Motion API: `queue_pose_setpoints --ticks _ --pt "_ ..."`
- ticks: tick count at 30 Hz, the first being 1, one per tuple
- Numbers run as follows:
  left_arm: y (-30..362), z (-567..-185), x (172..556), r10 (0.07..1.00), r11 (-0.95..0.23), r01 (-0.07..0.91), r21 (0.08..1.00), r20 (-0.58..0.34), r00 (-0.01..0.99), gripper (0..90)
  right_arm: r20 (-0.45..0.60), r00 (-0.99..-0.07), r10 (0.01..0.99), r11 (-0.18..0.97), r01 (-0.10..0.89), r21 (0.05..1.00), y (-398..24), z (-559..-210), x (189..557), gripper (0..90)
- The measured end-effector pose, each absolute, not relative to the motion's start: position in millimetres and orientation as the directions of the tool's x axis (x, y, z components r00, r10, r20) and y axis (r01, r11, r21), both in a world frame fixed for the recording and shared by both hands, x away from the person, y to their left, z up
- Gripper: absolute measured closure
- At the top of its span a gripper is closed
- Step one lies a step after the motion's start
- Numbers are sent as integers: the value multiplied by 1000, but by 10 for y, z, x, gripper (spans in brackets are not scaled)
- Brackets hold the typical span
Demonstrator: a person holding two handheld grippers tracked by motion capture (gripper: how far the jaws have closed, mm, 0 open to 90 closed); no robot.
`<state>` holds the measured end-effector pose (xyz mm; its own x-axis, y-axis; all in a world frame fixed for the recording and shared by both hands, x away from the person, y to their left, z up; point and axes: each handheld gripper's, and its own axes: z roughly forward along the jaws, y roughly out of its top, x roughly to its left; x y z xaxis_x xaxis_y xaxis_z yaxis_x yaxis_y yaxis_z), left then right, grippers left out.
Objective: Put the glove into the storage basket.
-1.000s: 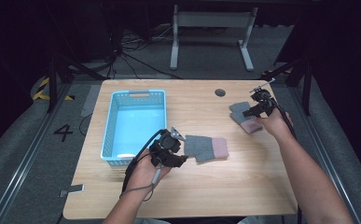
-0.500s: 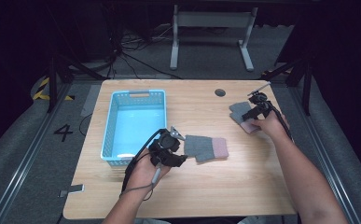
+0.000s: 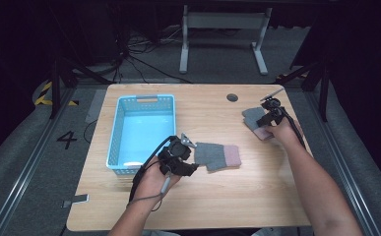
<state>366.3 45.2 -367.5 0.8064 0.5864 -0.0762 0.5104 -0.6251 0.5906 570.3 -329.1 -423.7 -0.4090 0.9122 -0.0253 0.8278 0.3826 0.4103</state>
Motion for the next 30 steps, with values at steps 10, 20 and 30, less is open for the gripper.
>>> queue_pose_setpoints --ticks 10,20,30 --pt "427 -3665 3691 580 -625 506 594 -81 811 527 -20 -391 920 363 832 420 -3298 -4214 5692 859" --pt "403 -3644 3727 571 -629 501 594 -85 817 527 -5 -402 916 360 814 456 -3324 -4066 5598 859" --pt "395 -3641 3753 571 -631 506 588 -88 816 520 0 -445 896 389 783 486 -3327 -3852 5466 858"
